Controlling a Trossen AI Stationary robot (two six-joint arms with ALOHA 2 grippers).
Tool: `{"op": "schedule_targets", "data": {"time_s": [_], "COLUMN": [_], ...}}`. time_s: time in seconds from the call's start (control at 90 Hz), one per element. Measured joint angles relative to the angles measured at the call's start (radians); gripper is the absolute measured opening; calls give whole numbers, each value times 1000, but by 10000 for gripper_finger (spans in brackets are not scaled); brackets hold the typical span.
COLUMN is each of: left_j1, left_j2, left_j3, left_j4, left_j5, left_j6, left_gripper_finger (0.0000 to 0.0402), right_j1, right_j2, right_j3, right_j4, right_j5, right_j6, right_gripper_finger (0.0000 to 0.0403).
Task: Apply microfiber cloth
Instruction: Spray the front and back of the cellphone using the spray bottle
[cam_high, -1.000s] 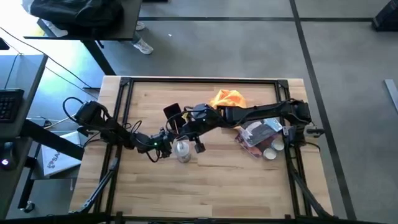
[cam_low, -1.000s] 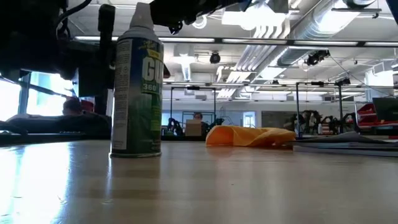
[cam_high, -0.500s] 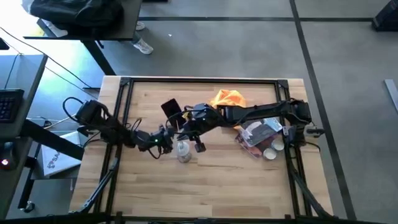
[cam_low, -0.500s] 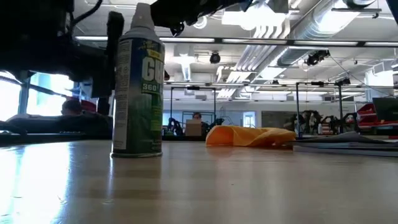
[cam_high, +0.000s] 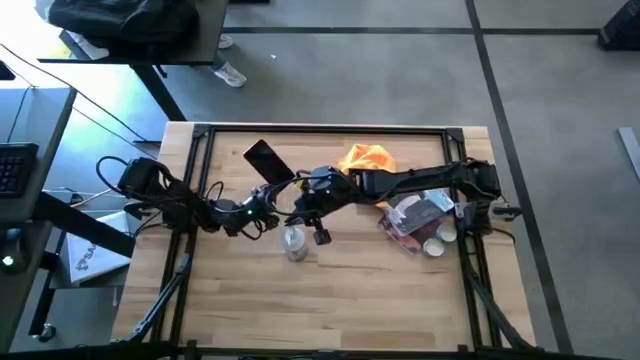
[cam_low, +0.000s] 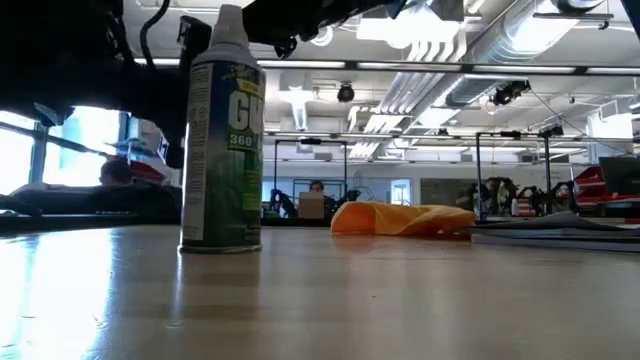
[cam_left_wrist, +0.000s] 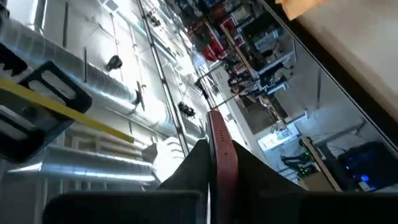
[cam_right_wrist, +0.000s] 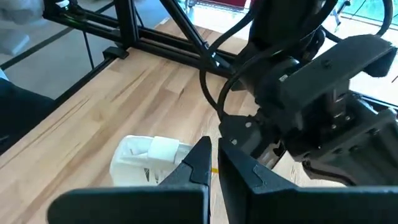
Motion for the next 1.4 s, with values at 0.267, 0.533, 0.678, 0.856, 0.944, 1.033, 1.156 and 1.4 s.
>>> {"op": "schedule_targets", "data": {"time_s": [0.267, 0.533, 0.678, 0.856, 0.944, 1.033, 1.156, 1.4], "left_j1": [-33, -41, -47, -43, -50, -70, -143, -398], "left_j2": [1, 3, 3, 3, 3, 3, 3, 3], "left_j3": [-14, -14, -8, 1, -3, -19, -70, -104], "left_j4": [-74, -350, -350, -343, -349, -342, -344, -329], "left_j5": [175, 332, 418, 407, 368, 289, 148, -17], "left_j6": [-130, -292, -403, -867, -988, -1108, -1272, -1614], "left_gripper_finger": [8, 8, 8, 8, 8, 8, 8, 8], "right_j1": [-1, 0, 0, 10, 26, 48, 93, 216], "right_j2": [0, 0, 0, -37, -83, -134, -176, -161], "right_j3": [0, -2, -2, -6, -6, -5, -4, -4], "right_j4": [-3, 8, 18, 5, 8, 8, -23, -63], "right_j5": [5, 6, 6, 97, 165, 240, 310, 423], "right_j6": [0, -6, -8, -44, -78, -91, -70, 75], "right_gripper_finger": [0, 0, 0, 0, 0, 0, 0, 0]}}
